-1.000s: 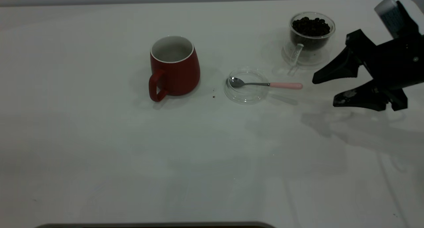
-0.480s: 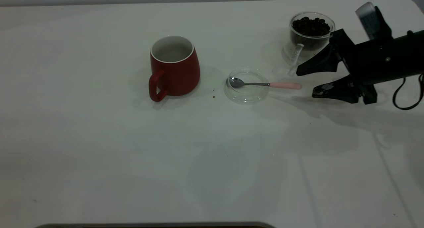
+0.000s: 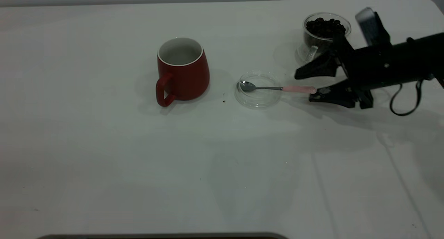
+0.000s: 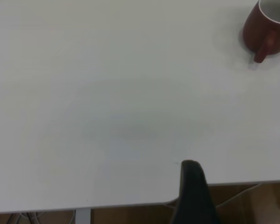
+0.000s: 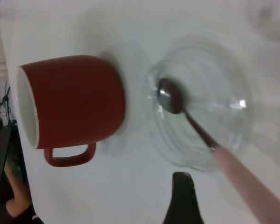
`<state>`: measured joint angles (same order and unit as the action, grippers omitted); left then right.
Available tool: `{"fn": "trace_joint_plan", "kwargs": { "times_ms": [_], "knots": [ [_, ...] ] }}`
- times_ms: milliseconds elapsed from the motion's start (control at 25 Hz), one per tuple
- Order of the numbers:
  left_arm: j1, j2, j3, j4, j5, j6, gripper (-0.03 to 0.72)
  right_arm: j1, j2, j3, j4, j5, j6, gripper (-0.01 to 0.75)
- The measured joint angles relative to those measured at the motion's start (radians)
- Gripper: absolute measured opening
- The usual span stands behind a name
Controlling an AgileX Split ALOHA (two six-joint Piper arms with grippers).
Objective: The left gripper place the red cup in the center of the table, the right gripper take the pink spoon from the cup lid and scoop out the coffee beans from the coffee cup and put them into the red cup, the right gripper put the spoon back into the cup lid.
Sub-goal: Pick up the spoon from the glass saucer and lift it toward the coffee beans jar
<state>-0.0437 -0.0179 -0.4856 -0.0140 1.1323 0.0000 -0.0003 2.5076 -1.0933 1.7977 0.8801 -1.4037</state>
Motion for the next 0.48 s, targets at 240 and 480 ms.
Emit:
{"fn": "trace_joint_plan", "kwargs": {
  "times_ms": [240,480],
  "knots": [
    [0.000,0.000,0.000,0.000,0.000,0.000,0.569,0.031,0.001,-0.030,0.000,0.003,0.040,0.608],
    [0.000,0.000,0.000,0.000,0.001,0.000,0.569,0.032,0.001,-0.030,0.000,-0.008,0.085,0.596]
  ]
}}
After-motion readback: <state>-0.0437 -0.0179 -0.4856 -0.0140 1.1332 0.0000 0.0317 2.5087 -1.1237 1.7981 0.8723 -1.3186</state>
